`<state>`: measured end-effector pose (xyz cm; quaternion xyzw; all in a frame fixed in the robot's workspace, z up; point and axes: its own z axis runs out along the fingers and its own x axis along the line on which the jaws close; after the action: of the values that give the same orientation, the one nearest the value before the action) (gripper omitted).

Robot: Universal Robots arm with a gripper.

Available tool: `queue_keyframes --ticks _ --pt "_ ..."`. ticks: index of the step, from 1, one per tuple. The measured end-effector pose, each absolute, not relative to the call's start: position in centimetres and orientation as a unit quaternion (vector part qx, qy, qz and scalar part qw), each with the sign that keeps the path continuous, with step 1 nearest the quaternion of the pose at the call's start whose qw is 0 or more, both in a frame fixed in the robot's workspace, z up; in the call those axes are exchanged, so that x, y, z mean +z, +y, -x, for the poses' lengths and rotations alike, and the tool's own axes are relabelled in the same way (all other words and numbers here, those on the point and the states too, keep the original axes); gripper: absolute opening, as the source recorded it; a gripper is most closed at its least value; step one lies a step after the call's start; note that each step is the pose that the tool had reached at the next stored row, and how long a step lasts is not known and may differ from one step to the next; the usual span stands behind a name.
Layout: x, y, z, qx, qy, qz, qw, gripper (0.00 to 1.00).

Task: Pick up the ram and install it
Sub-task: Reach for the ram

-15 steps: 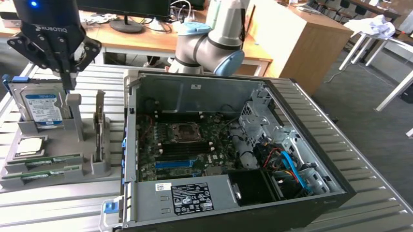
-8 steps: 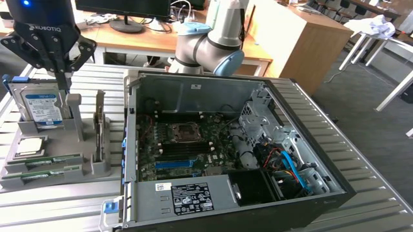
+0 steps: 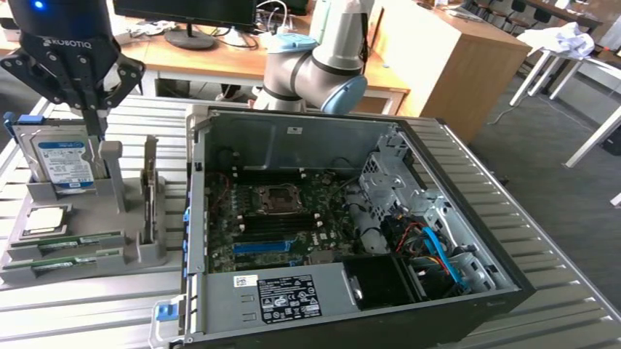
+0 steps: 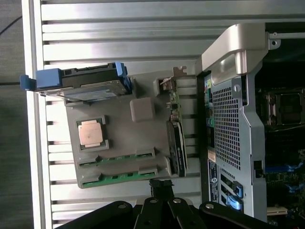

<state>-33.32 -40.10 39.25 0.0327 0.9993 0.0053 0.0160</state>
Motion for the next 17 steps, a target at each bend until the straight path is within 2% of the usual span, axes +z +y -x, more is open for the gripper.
queue_keyframes --ticks 17 --pt "39.25 -41.06 33.32 0.005 0.999 -0.033 0.016 0.10"
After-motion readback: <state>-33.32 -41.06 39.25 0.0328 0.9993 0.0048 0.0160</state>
